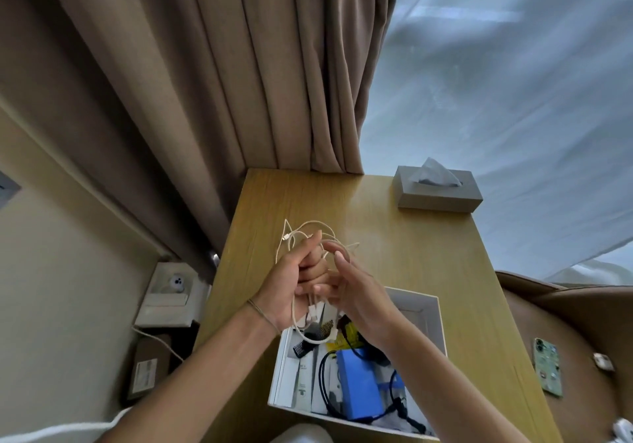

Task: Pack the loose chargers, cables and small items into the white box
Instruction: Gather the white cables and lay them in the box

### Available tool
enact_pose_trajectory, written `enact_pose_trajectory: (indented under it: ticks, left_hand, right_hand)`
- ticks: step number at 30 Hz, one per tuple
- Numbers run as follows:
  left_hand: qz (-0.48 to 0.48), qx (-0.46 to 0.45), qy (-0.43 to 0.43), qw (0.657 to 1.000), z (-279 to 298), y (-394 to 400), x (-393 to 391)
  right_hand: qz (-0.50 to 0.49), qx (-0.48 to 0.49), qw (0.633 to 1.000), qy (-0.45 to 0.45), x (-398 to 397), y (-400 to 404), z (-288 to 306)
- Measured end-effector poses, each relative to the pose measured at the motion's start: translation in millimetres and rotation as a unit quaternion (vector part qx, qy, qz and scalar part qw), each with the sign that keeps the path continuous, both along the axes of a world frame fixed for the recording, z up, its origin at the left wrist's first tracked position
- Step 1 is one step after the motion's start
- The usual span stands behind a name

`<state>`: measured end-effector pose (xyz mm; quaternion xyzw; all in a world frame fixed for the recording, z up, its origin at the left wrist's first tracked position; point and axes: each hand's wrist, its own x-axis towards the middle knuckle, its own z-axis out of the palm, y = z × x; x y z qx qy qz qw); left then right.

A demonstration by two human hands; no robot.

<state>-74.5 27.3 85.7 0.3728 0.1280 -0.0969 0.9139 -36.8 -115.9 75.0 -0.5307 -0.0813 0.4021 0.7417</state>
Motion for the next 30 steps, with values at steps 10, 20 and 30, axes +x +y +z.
enact_pose_trajectory:
  ticks: [10, 20, 30]
  left_hand:
    - [0.024, 0.174, 0.021, 0.984, -9, -34, -12]
    - [-0.089, 0.259, 0.073, 0.959, -31, -18, -24]
    - [-0.01, 0.502, 0.075, 0.862, -66, 21, -33]
  right_hand:
    - [0.094, -0.079, 0.991, -0.05, -13, -22, -31]
    - [0.07, -0.313, 0.935, -0.151, -13, -49, -62]
    - [0.276, -0.597, 0.634, -0.407, -51, -66, -105]
